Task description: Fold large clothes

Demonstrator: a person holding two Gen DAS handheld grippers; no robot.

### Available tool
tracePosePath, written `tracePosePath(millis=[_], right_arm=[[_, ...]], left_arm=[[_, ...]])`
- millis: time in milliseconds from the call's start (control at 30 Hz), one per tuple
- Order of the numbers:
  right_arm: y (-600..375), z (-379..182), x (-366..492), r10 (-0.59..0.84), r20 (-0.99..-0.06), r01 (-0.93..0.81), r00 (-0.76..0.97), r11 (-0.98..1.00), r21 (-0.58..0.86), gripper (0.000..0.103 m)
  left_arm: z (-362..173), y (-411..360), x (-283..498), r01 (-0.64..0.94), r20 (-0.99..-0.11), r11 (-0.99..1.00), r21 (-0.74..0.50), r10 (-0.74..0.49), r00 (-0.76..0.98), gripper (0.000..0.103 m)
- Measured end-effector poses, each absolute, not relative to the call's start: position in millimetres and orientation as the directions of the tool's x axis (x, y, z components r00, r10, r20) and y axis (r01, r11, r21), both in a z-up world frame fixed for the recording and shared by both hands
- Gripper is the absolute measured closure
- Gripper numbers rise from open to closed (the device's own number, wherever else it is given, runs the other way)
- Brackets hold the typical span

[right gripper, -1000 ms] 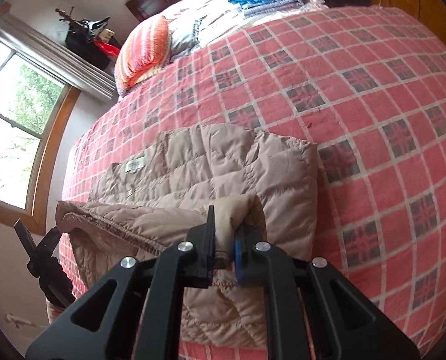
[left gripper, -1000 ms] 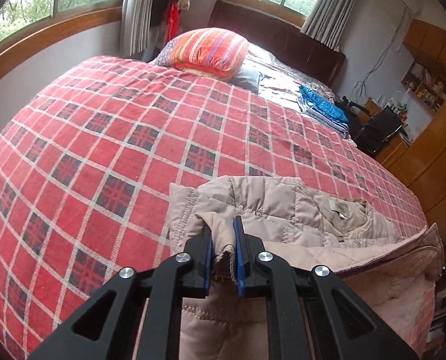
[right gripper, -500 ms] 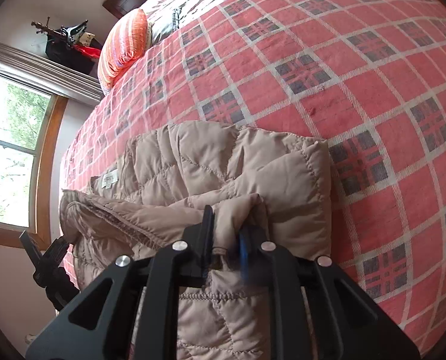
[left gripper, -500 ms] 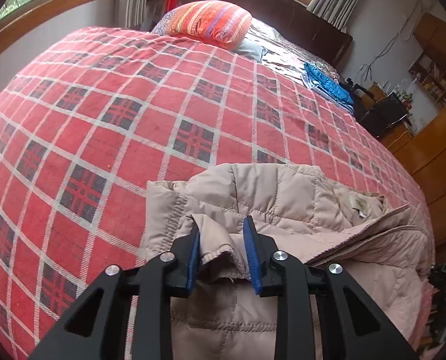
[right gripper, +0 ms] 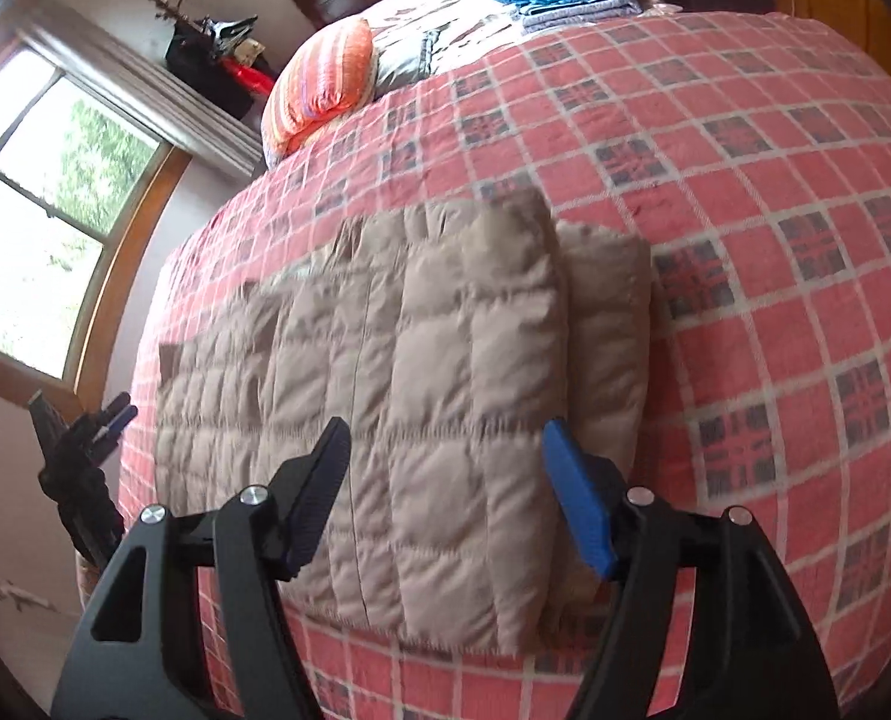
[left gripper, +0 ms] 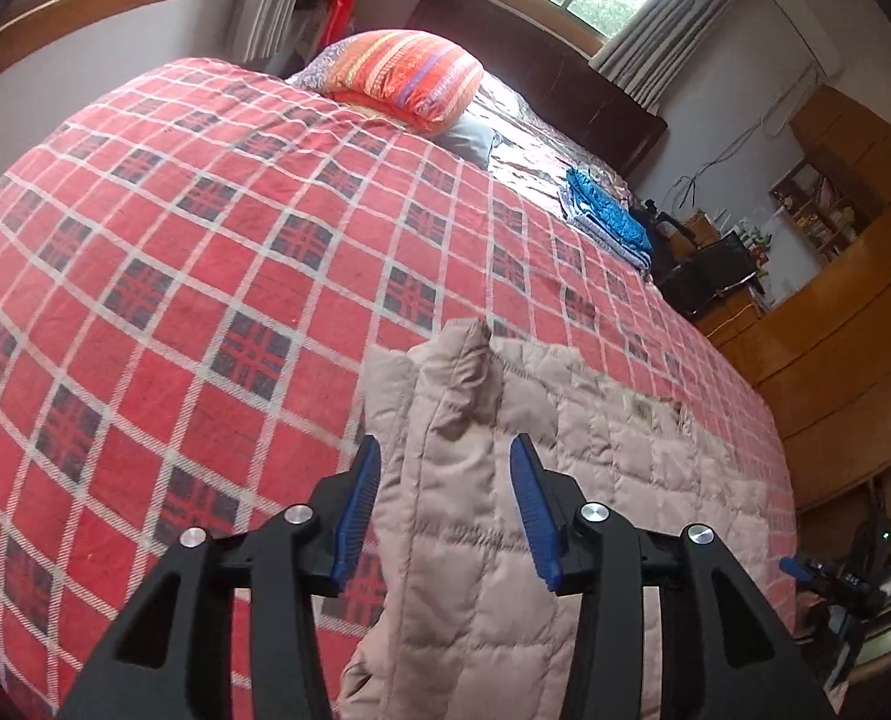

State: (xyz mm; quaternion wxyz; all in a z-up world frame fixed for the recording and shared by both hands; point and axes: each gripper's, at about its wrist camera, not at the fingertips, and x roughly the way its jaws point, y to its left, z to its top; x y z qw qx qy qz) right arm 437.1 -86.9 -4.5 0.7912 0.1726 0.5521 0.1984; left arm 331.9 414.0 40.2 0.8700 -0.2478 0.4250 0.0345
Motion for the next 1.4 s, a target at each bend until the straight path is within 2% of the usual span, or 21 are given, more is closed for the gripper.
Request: tracePosePath(millis=[133, 267, 300, 400, 433, 467, 500, 600, 867, 1067, 1133, 1167, 1233, 1267, 1333, 1400], right_arm=[[-83, -18, 406, 0.468, -0.829, -0.141, 0.306, 0.883, 0.447, 0.039], [-83, -34, 391, 0.433, -0.851, -0.138, 0.297, 0.902, 0.41, 0.044], [-84, -38, 389, 0.433, -0.852, -0.137, 0.293, 0.901, 0.411, 0.052], [-83, -49, 385, 0.448, -0.851, -0.134, 0.274, 0.894, 0.427, 0.066], [-83, -49, 383, 0.441, -0.853, -0.137, 0.28, 0.898, 0.419, 0.07], [-83, -49, 384, 0.438, -0.853, -0.138, 0.282, 0.899, 0.416, 0.08], [-84, -47, 383, 0.449, -0.848, -0.139, 0.283, 0.894, 0.427, 0.088], [-89, -36, 380, 0.469, -0.829, -0.147, 0.305, 0.883, 0.446, 0.091], [-86, -63, 386, 0.429, -0.867, -0.115, 0.255, 0.904, 0.413, 0.091], [-86, -60, 389, 0.404, -0.879, -0.12, 0.254, 0.915, 0.386, 0.09], [-84, -55, 387, 0.406, -0.875, -0.128, 0.264, 0.914, 0.385, 0.084], [-76, -51, 387, 0.405, -0.874, -0.134, 0.271, 0.914, 0.382, 0.078], [-76, -41, 382, 0.422, -0.856, -0.15, 0.298, 0.907, 0.395, 0.059], [-81, -34, 380, 0.432, -0.845, -0.155, 0.316, 0.902, 0.403, 0.049], [-87, -23, 379, 0.435, -0.833, -0.169, 0.341, 0.901, 0.4, 0.045], [-98, -15, 385, 0.443, -0.818, -0.154, 0.366, 0.896, 0.416, 0.031]], left_arm=[[22, 398, 292, -0.238, -0.784, 0.917, -0.32, -0.115, 0.61, 0.055], [6, 382, 261, -0.187, -0.773, 0.917, -0.352, -0.172, 0.611, 0.055], [3, 378, 258, -0.18, -0.771, 0.917, -0.356, -0.179, 0.611, 0.055], [-5, 366, 254, -0.178, -0.775, 0.92, -0.35, -0.178, 0.607, 0.057], [-7, 364, 255, -0.188, -0.781, 0.923, -0.337, -0.162, 0.603, 0.059], [-9, 362, 255, -0.193, -0.785, 0.924, -0.329, -0.154, 0.6, 0.064], [-9, 361, 257, -0.198, -0.79, 0.925, -0.324, -0.149, 0.595, 0.073], [-4, 361, 256, -0.204, -0.781, 0.919, -0.336, -0.151, 0.606, 0.086], [-25, 363, 263, -0.213, -0.806, 0.929, -0.304, -0.131, 0.577, 0.086], [-26, 358, 264, -0.204, -0.813, 0.943, -0.261, -0.101, 0.574, 0.083], [-21, 359, 262, -0.209, -0.812, 0.94, -0.27, -0.105, 0.574, 0.081], [-17, 361, 260, -0.215, -0.811, 0.938, -0.272, -0.104, 0.576, 0.079], [-7, 364, 257, -0.223, -0.808, 0.94, -0.259, -0.085, 0.584, 0.057], [-2, 367, 256, -0.213, -0.8, 0.941, -0.262, -0.088, 0.594, 0.053], [4, 377, 258, -0.218, -0.794, 0.938, -0.271, -0.09, 0.601, 0.052], [8, 391, 265, -0.23, -0.786, 0.922, -0.312, -0.114, 0.608, 0.047]])
